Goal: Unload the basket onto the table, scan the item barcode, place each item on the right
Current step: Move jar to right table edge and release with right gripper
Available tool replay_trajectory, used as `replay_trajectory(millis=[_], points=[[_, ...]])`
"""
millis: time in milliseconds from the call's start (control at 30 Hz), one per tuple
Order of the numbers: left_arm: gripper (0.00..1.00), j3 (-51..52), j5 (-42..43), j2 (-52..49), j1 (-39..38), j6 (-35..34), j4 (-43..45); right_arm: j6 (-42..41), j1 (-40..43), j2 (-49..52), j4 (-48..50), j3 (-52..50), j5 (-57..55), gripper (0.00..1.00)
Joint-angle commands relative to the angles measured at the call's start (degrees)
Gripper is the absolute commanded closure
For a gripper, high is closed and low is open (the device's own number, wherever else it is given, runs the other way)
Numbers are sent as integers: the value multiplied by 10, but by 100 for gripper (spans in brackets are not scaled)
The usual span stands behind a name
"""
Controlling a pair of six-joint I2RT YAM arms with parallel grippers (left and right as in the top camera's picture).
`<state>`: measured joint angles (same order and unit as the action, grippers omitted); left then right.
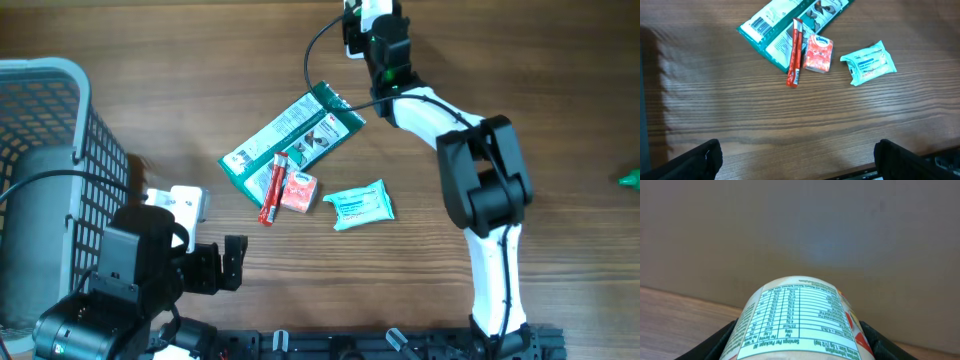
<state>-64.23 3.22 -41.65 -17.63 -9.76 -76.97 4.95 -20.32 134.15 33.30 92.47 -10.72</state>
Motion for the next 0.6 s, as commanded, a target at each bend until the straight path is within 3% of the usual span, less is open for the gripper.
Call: replay_trajectory(millis=[0, 167, 267, 367, 567], points=[[0, -4, -1, 3, -2, 3, 1, 10, -2, 14, 11, 52, 4, 37], [0, -4, -1, 3, -2, 3, 1, -8, 12, -43, -100, 79, -20, 40], [0, -4, -1, 3, -2, 3, 1, -25, 64, -156, -249, 80, -20, 40], [0, -4, -1, 3, -2, 3, 1, -112, 169, -242, -433, 80, -19, 39], [0, -4, -1, 3, -2, 3, 1, -236, 407, -216, -637, 80, 47, 37]])
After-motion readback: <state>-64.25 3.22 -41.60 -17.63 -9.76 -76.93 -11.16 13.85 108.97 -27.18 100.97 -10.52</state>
